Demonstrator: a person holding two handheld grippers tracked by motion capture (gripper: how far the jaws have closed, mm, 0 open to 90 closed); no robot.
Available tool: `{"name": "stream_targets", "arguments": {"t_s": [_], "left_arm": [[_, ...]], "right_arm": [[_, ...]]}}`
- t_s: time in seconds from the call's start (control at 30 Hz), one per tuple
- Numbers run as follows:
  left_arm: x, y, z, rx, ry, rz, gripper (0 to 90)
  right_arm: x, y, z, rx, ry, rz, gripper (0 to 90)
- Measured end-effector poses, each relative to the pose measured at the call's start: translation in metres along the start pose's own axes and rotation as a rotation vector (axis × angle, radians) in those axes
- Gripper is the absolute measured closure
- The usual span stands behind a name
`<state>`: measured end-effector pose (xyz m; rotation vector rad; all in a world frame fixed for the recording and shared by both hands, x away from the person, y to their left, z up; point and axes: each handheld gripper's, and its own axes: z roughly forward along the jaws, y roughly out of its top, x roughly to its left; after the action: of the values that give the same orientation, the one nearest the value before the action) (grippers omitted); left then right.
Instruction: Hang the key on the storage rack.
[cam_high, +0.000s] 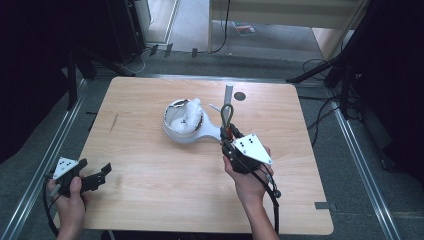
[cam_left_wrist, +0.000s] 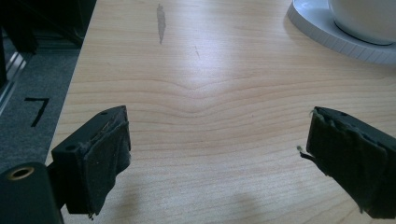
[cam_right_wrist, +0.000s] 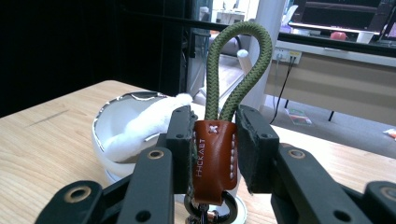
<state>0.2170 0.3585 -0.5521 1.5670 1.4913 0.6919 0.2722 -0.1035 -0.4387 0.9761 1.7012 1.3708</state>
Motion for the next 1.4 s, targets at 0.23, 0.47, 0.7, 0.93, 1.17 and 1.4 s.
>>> {"name": "stream_targets", "arguments": {"t_s": [0.23, 0.47, 0.7, 0.93, 1.17, 1.4], "left_arm": [[0.000, 0.000, 0.000, 0.000, 0.000, 0.000, 7.0], [0.000, 0.000, 0.000, 0.000, 0.000, 0.002, 7.0], [0.000, 0.000, 0.000, 0.000, 0.001, 0.001, 7.0], [0.000, 0.000, 0.000, 0.000, 0.001, 0.002, 7.0], [0.000, 0.000, 0.000, 0.000, 0.000, 0.000, 7.0], [0.000, 0.000, 0.000, 0.000, -0.002, -0.001, 7.0]], "right_arm": [[-0.001, -0.004, 0.006, 0.021, -0.001, 0.004, 68.9], [-0.003, -0.007, 0.011, 0.037, 0.000, 0.010, 68.8], [-0.007, -0.010, 0.020, 0.062, 0.006, 0.022, 68.5], [-0.011, -0.012, 0.031, 0.085, 0.002, 0.029, 68.5], [-0.014, -0.014, 0.045, 0.122, 0.000, 0.047, 68.3], [-0.016, -0.015, 0.048, 0.116, 0.016, 0.083, 53.4]]}}
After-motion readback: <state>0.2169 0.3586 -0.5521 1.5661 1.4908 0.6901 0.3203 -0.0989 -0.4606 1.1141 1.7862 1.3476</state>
